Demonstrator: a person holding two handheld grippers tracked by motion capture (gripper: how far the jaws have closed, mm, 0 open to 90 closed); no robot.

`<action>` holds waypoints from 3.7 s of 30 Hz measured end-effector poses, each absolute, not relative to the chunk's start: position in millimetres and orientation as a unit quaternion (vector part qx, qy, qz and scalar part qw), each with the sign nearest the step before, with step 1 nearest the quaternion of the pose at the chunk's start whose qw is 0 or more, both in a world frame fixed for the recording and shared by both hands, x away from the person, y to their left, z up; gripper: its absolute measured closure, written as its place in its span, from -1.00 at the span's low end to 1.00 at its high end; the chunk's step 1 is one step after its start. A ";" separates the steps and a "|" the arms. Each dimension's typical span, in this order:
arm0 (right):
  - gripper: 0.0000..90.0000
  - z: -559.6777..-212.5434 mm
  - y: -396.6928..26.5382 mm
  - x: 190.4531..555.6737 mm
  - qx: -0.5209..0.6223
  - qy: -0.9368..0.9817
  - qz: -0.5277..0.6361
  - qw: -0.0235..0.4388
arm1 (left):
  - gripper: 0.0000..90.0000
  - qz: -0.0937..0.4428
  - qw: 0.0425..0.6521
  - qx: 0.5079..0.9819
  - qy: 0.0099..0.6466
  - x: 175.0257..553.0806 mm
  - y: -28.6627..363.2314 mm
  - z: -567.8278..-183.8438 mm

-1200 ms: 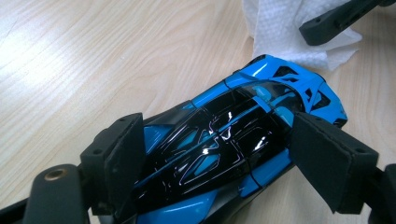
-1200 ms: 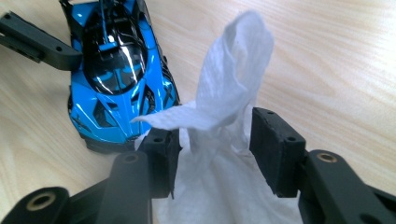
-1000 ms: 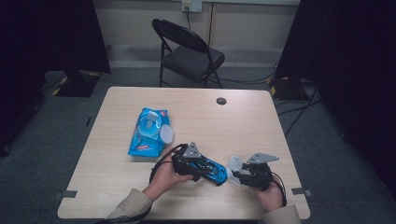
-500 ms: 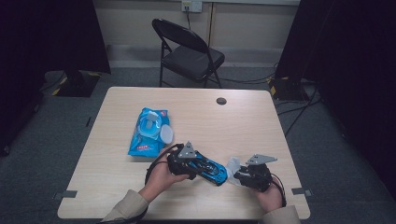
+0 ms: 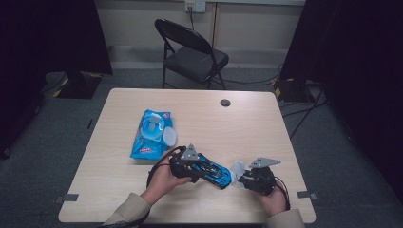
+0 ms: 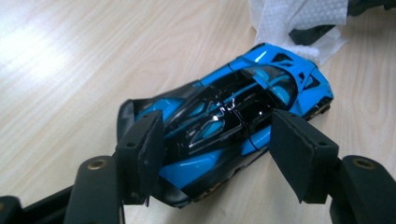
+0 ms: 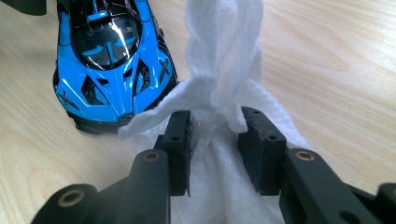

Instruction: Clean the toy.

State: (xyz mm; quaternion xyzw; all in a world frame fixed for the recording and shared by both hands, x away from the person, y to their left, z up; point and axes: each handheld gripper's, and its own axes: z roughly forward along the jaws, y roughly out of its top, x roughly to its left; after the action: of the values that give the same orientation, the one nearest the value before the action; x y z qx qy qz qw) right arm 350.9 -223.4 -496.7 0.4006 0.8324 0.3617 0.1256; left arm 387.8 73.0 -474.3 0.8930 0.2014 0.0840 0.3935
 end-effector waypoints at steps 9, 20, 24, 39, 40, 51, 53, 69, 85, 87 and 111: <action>0.74 -496.6 -222.9 351.1 0.406 0.831 0.359 0.127 | -0.07 0.080 0.390 0.895 0.201 384.6 71.3 -476.4; 0.90 -493.3 -222.7 356.7 0.422 0.823 0.362 0.116 | 0.01 0.084 0.387 0.895 0.206 383.2 71.5 -476.5; 0.90 -481.9 -223.0 362.2 0.424 0.811 0.386 0.114 | 0.00 0.084 0.392 0.892 0.208 382.9 71.5 -477.2; 0.90 -467.4 -172.2 419.8 0.389 0.814 0.428 0.055 | -0.03 0.083 0.393 0.892 0.207 382.6 71.7 -477.6; 0.90 -468.5 -167.2 422.7 0.384 0.819 0.424 0.050 | -0.03 0.083 0.393 0.892 0.207 382.6 71.7 -477.6; 0.90 -490.2 -127.0 444.0 0.355 0.860 0.365 0.037 | -0.05 0.085 0.391 0.892 0.209 381.9 71.4 -477.5; 0.90 -493.1 -128.1 446.3 0.357 0.858 0.368 0.029 | -0.05 0.085 0.392 0.892 0.210 381.7 71.2 -477.6; 0.90 -495.1 -140.3 436.8 0.335 0.867 0.367 0.043 | 0.02 0.097 0.389 0.892 0.212 380.2 69.3 -477.6; 0.89 -494.9 -163.6 417.4 0.318 0.873 0.364 0.070 | 0.03 0.099 0.389 0.890 0.213 379.4 68.2 -478.1; 0.89 -495.3 -166.7 415.5 0.317 0.872 0.366 0.070 | 0.03 0.099 0.388 0.891 0.214 379.4 68.0 -477.9; 0.87 -496.2 -181.9 404.2 0.321 0.866 0.379 0.064 | 0.05 0.094 0.394 0.890 0.209 378.1 64.8 -478.4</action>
State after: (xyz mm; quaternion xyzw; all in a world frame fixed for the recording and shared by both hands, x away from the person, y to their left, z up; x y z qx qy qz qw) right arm 404.2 -181.9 -496.2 0.3208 0.8656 0.3792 0.0645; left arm 378.1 64.8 -478.4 0.8901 0.2095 0.0943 0.3936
